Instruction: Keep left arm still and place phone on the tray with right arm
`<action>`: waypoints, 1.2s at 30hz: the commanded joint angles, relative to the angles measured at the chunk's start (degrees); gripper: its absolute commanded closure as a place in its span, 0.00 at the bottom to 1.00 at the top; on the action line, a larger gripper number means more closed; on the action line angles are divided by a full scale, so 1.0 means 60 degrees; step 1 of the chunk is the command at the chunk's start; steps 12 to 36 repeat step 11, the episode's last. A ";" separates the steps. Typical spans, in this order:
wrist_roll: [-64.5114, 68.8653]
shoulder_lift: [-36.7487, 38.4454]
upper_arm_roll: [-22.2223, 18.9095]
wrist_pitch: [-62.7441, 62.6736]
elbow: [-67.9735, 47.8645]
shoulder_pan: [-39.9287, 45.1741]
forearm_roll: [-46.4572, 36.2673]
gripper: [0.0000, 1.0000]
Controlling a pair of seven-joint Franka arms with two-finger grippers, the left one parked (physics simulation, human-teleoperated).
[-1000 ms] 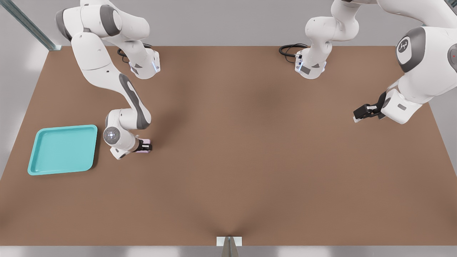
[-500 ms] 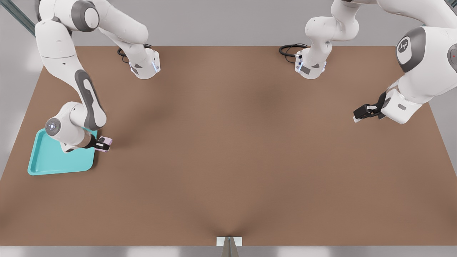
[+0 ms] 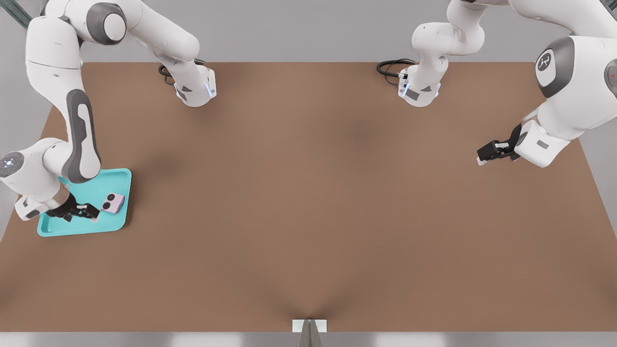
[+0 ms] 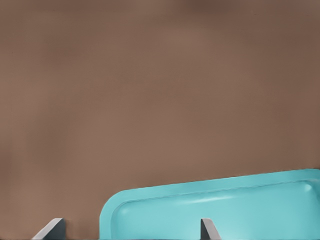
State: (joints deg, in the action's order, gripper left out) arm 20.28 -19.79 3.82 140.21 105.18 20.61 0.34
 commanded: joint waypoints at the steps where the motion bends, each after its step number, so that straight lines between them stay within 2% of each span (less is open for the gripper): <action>1: -0.0287 0.1144 -0.0767 -0.2785 -0.0142 -0.1777 0.0002 0.00; 2: -0.0977 0.1815 -0.1164 -0.3985 -0.0157 -0.2803 0.0002 0.00; 3: -0.2704 0.2551 -0.0901 -0.5130 -0.0419 -0.3288 -0.0013 0.00; 4: -0.3366 0.2361 -0.0740 -0.6755 -0.1898 -0.3537 -0.0028 0.00; 6: -0.3527 0.1410 -0.0959 -0.7474 -0.3289 -0.4138 -0.0042 0.00; 7: -0.3542 0.0559 -0.0930 -0.8486 -0.4845 -0.4300 -0.0028 0.00; 10: -0.3527 0.1174 -0.0827 -0.7959 -0.3951 -0.4139 -0.0042 0.00; 36: -0.3527 0.1188 -0.0827 -0.7959 -0.3936 -0.4139 -0.0042 0.00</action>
